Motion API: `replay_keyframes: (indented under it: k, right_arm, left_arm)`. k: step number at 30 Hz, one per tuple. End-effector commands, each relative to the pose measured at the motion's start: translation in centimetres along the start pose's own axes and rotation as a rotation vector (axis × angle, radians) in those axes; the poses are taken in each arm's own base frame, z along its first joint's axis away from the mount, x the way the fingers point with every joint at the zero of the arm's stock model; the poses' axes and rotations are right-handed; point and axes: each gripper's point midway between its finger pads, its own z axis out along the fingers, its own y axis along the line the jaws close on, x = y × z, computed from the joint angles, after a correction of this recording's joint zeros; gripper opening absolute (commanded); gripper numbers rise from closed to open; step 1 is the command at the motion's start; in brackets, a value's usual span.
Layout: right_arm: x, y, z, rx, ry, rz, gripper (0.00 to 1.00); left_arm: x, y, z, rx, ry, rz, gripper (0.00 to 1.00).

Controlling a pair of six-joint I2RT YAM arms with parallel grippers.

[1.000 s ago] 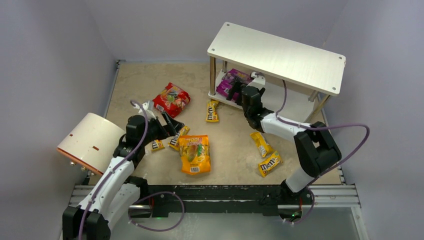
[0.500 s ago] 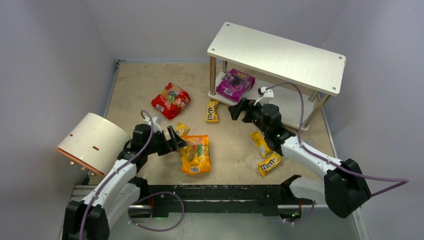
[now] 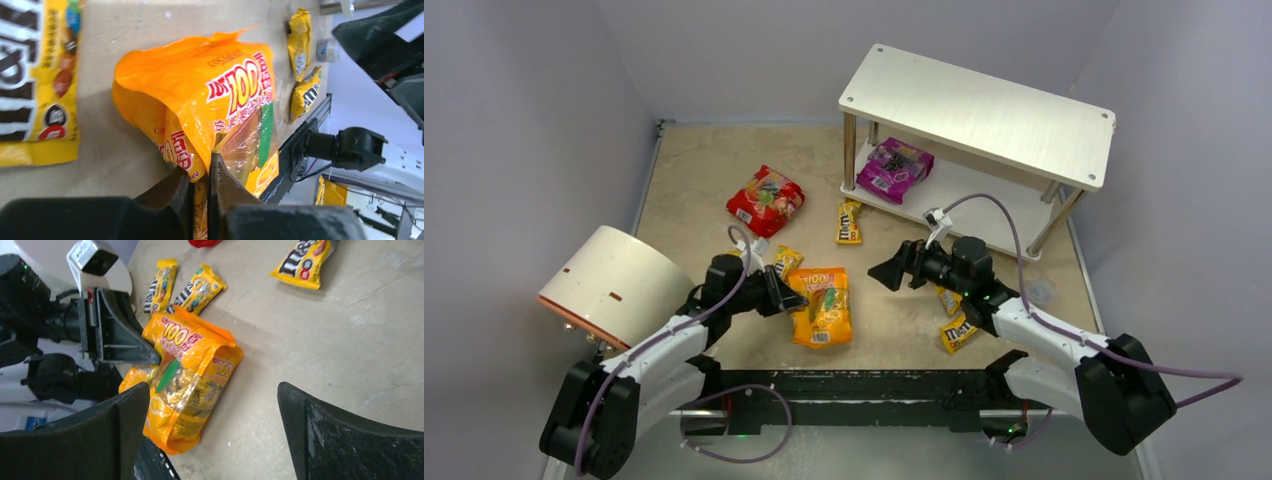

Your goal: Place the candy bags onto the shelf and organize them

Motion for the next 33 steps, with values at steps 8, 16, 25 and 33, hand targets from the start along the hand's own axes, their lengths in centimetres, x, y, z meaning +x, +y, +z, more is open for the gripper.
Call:
replay_keyframes:
  k: [8, 16, 25, 33]
  right_arm:
    - [1.3, 4.7, -0.9, -0.257, 0.055, 0.082, 0.99]
    - [2.7, 6.9, 0.4, -0.365, 0.114, 0.149, 0.99]
    - [0.9, 11.0, -0.4, -0.605, 0.075, 0.125, 0.98]
    - [-0.5, 14.5, -2.9, -0.802, 0.051, 0.131, 0.94]
  left_arm:
    - [-4.5, -8.2, -0.9, 0.252, -0.151, 0.151, 0.00]
    - [-7.1, -15.4, -3.5, 0.512, -0.265, 0.303, 0.00]
    - [-6.9, -21.2, -7.2, 0.759, -0.297, 0.521, 0.00]
    - [-5.8, -22.0, -8.5, 0.829, -0.292, 0.614, 0.00]
